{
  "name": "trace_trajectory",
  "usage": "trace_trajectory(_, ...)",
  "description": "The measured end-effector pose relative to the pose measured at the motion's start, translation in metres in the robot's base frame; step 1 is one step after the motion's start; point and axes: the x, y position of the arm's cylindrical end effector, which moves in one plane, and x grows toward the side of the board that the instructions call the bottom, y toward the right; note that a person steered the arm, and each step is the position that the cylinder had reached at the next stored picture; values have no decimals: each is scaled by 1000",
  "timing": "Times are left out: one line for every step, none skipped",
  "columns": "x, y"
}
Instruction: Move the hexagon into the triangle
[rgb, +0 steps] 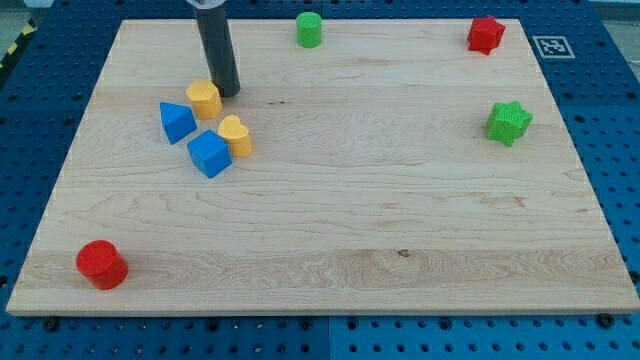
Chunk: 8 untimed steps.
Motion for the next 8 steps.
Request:
trace_trajectory(3, 0)
trace_trajectory(-23, 0)
trace_trajectory(-35, -11)
trace_trajectory(-24, -18)
trace_trajectory(15, -18)
trace_trajectory(34, -18)
trace_trajectory(33, -18)
trace_trajectory(31, 3)
